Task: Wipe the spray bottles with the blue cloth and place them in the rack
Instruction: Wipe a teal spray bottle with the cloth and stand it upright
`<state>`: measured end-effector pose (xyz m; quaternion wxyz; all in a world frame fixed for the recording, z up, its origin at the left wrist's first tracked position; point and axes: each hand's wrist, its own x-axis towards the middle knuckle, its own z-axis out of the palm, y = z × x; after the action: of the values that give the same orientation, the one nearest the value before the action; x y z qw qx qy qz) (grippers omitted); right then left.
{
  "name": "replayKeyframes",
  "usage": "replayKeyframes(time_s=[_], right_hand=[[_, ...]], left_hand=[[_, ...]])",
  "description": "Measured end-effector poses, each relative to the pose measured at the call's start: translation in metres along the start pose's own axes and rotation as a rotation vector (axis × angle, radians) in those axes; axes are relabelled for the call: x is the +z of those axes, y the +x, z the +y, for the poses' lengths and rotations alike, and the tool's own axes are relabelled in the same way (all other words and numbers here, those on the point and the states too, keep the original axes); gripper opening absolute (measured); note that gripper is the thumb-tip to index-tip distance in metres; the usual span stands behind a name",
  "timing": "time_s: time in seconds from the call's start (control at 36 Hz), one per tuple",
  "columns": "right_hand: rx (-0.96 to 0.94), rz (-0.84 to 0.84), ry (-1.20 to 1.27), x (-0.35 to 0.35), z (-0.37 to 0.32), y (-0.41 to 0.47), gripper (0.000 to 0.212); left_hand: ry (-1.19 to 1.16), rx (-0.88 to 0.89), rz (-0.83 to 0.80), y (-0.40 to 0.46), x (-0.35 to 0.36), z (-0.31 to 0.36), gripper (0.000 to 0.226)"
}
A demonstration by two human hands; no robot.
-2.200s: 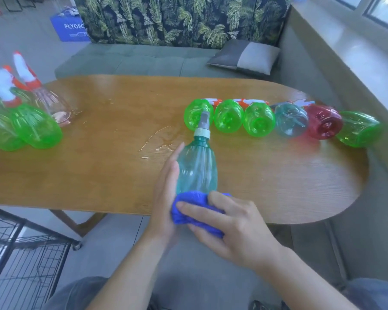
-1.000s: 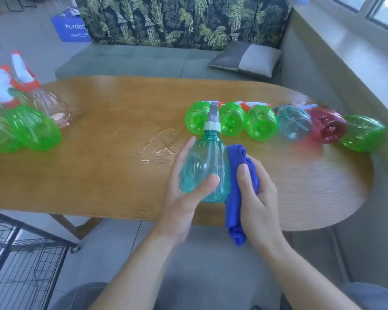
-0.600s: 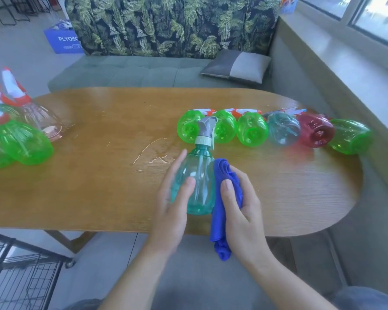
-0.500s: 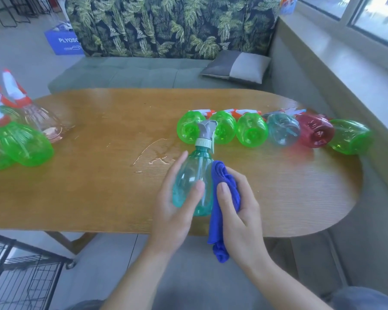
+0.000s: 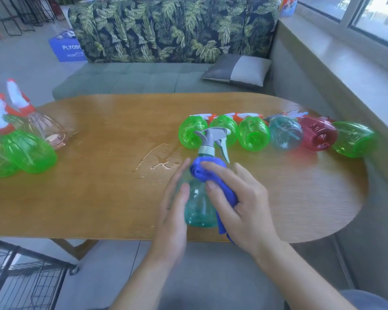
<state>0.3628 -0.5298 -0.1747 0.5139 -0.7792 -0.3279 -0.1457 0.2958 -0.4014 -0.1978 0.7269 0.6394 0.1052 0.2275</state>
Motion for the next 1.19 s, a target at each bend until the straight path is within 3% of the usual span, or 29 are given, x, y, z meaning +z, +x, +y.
replayKeyframes(time_s=[0.08, 0.25, 0.33, 0.47, 0.56, 0.64, 0.86, 1.11, 1.19], right_hand=[[-0.153, -0.061, -0.026, 0.005, -0.001, -0.012, 0.032], [-0.407, -0.211, -0.098, 0.001, 0.004, -0.029, 0.026], [-0.362, -0.158, -0.023, -0.010, 0.007, -0.028, 0.028], [-0.061, 0.098, 0.041, -0.025, 0.011, -0.007, 0.029], [0.065, 0.100, 0.091, -0.025, 0.019, -0.001, 0.031], [0.089, 0.033, 0.051, -0.018, 0.021, -0.009, 0.035], [-0.105, -0.020, -0.030, -0.002, 0.014, -0.019, 0.033], [-0.447, -0.183, -0.174, 0.004, 0.008, -0.038, 0.029], [-0.382, -0.108, -0.077, 0.000, 0.008, -0.033, 0.031]], left_hand=[[-0.049, -0.024, 0.047, 0.004, -0.007, 0.001, 0.043], [-0.111, -0.028, -0.022, 0.002, -0.014, 0.006, 0.047], [-0.101, -0.009, -0.017, 0.000, -0.007, 0.010, 0.048], [0.059, 0.042, -0.125, -0.005, 0.000, 0.007, 0.053], [0.121, 0.057, -0.218, -0.012, 0.005, 0.005, 0.051], [0.088, 0.026, -0.206, -0.012, 0.007, 0.004, 0.048], [-0.067, -0.073, -0.013, -0.007, 0.001, 0.001, 0.051], [-0.132, -0.091, -0.016, -0.002, -0.013, 0.001, 0.055], [-0.109, -0.053, -0.002, 0.001, -0.009, 0.006, 0.047]])
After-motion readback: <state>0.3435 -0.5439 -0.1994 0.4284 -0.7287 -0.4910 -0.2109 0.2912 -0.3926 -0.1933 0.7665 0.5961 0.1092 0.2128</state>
